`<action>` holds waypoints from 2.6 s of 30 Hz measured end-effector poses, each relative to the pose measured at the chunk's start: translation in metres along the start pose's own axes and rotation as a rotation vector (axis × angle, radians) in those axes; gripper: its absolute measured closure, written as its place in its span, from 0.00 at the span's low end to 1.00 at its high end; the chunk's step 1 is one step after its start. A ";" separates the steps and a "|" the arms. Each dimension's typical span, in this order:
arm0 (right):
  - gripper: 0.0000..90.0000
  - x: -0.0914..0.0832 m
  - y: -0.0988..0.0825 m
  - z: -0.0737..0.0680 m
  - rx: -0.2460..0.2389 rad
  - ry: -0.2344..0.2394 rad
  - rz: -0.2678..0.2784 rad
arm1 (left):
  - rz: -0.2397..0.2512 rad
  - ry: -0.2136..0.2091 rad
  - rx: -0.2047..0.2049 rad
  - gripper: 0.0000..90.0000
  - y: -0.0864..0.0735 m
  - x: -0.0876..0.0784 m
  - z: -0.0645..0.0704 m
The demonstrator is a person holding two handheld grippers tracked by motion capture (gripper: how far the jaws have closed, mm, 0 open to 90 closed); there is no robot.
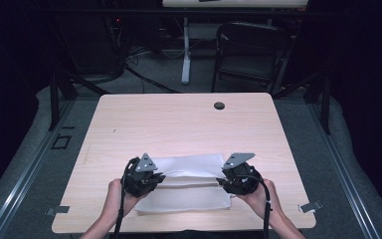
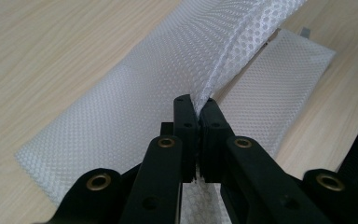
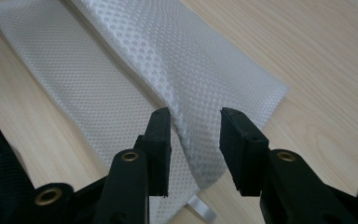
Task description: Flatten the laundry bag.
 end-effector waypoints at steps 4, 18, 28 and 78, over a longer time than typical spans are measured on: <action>0.84 -0.002 0.001 0.003 -0.003 0.004 0.013 | 0.015 0.005 0.001 0.98 0.006 -0.002 -0.003; 0.98 -0.007 0.023 0.015 0.010 0.000 0.052 | 0.028 0.012 0.006 0.95 0.018 0.001 -0.016; 0.98 -0.008 0.035 0.023 0.049 0.010 0.069 | -0.001 -0.009 0.014 0.66 0.008 0.004 -0.016; 0.95 0.015 0.058 0.062 0.081 -0.024 0.034 | 0.033 0.062 -0.008 0.97 0.030 -0.007 -0.057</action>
Point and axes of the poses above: each handheld gripper's, and its own axes: x roughly forward along the jaws, y roughly out of its top, z roughly to its right, the point moved 8 cm from there along x, roughly forward along the jaws, and after that the axes turned 4 degrees about z, right-handed, at the moved point
